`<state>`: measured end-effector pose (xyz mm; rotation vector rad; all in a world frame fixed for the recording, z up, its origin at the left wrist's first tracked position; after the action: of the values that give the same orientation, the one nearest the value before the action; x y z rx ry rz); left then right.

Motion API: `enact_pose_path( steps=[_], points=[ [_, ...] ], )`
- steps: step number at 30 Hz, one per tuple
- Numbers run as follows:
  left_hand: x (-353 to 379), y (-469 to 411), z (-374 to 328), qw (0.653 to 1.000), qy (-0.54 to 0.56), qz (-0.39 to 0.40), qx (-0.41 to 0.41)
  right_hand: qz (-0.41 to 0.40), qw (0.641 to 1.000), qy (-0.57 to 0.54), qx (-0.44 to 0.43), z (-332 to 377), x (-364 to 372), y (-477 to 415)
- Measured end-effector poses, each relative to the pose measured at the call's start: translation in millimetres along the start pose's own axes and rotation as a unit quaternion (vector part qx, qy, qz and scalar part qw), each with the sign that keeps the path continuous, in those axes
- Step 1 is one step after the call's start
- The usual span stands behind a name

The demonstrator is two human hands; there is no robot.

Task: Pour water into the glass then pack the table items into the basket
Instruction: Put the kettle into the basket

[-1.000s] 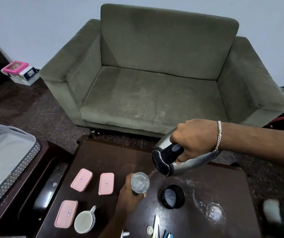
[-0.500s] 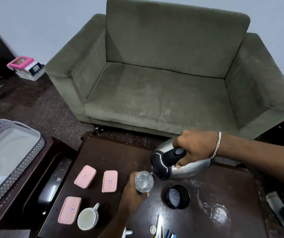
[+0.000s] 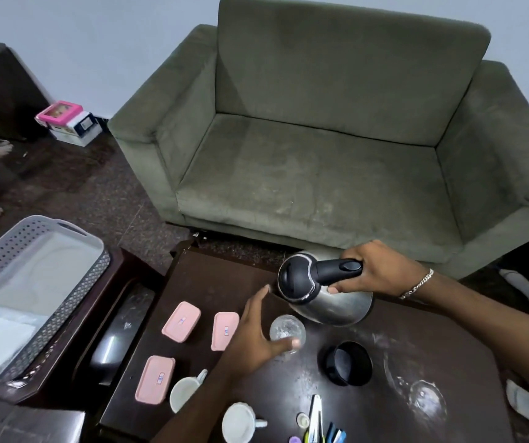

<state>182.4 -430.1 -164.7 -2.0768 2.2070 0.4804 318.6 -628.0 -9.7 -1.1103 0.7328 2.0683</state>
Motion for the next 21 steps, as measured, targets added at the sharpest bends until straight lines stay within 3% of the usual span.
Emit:
enact_pose_path(
  steps=[4, 11, 21],
  points=[
    [-42.7, -12.0, -23.5, 0.994, 0.098, -0.034, -0.021, -0.043, 0.997, -0.07, 0.014, 30.6, -3.5, -20.2],
    [-166.8, 0.6, -47.0, 0.982, 0.15, -0.114, -0.004, -0.075, 0.985, -0.152, -0.01, 123.4, 4.7, -79.8],
    [-367.4, 51.2, -48.4, 0.97, 0.134, -0.2, 0.014, -0.062, 0.969, -0.228, -0.079, 282.1, 51.3, -194.8]
  ],
)
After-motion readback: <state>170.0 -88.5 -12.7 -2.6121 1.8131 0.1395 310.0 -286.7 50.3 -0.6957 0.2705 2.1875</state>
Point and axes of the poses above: each hand's wrist, its own y-axis away from the middle knuckle, its own x-axis out of the palm, z = x × y, the point moved 8 cm from there along -y, towards the middle knuckle
